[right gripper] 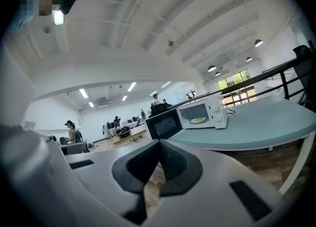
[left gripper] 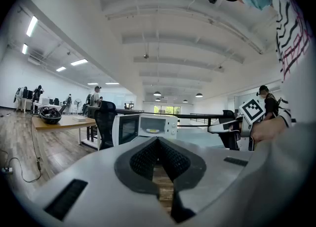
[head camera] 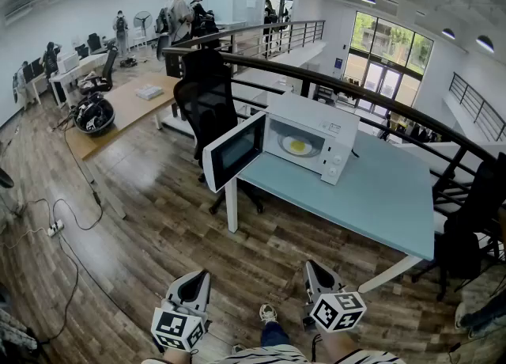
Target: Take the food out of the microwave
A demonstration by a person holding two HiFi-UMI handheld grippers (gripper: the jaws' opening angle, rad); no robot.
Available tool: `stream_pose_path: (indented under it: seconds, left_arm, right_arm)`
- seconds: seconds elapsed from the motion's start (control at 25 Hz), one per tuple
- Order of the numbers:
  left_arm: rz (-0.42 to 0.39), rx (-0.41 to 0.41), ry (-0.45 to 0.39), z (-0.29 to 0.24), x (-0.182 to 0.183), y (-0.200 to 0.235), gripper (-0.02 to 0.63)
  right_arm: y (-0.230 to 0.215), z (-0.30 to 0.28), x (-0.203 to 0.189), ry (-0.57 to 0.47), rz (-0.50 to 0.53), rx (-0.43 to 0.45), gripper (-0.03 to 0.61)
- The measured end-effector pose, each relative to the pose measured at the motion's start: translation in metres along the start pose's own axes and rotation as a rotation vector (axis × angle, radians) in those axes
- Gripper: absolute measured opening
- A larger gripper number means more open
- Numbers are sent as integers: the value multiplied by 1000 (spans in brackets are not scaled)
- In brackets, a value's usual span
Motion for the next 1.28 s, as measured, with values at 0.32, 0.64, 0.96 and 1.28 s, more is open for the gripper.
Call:
stream_pose_path:
  seconds: [0.32, 0.64, 0.96, 1.28]
  left_arm:
    - [42, -24, -25, -13, -4, 11, 23]
    - [51, -83, -12, -91, -1, 29, 50]
    - [64, -136, -12, -191, 9, 52, 133]
    - [69, -126, 12, -272, 11, 75, 149]
  right_arm:
    - [-6, -11, -2, -19, -17, -31, 26]
    - [-32, -72, 20, -40, -59, -34, 58]
    - [-64, -155, 48, -17, -63, -8, 173]
    - [-104, -225, 69, 17, -62, -2, 179]
Point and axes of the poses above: the fingertips, and each gripper's own axes: z backward along the fingers, y to its left, x out of its top, the point moved 3 cm from there along z, backward along the fingers, and after that the axes turned 11 degrees about -x, right-handed, at the moved point
